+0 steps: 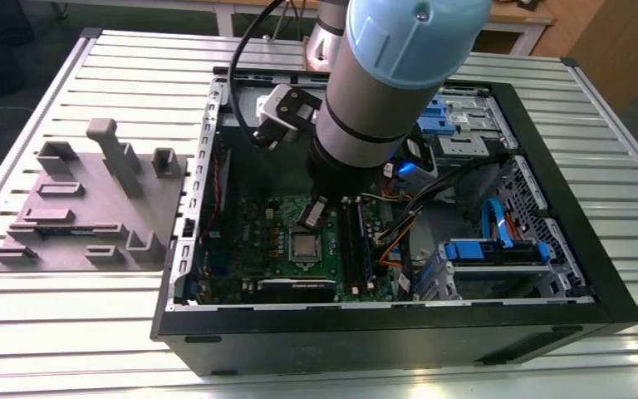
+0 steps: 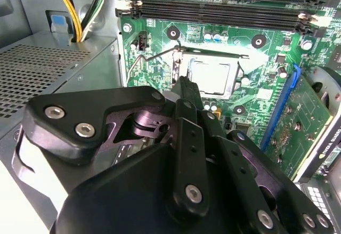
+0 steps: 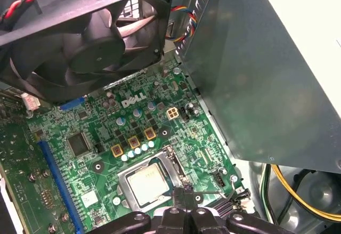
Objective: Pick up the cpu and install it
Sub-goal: 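Install the first cpu locking lever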
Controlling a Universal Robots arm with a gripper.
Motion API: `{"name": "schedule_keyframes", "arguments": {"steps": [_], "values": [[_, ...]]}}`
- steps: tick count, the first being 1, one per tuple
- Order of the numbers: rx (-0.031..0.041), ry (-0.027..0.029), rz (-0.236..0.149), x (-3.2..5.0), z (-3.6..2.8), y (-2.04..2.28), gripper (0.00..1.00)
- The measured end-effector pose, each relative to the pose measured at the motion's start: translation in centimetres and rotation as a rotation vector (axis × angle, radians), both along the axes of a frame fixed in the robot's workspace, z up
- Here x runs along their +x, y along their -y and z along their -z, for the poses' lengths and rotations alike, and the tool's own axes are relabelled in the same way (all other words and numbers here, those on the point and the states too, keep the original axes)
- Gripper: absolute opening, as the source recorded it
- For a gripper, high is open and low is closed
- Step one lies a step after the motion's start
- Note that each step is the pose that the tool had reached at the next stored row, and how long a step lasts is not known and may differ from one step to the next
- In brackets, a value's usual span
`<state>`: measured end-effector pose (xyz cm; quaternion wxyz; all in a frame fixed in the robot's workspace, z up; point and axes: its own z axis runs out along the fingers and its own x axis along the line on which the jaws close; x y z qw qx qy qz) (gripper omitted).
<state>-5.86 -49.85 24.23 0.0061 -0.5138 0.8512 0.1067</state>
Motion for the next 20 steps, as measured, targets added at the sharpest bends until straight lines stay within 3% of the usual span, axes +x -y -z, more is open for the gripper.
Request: {"name": "schedule_keyframes", "arguments": {"steps": [7, 11, 15, 20], "values": [[0.0001, 0.0, 0.0, 0.08, 0.0, 0.0, 0.1], [0.0, -0.0001, 0.0, 0.66, 0.0, -0.09, 0.1], [0.0001, 0.0, 0.0, 1.2, 0.01, -0.45, 0.1], [0.0, 0.0, 0.0, 1.51, 0.01, -0.46, 0.1]]}}
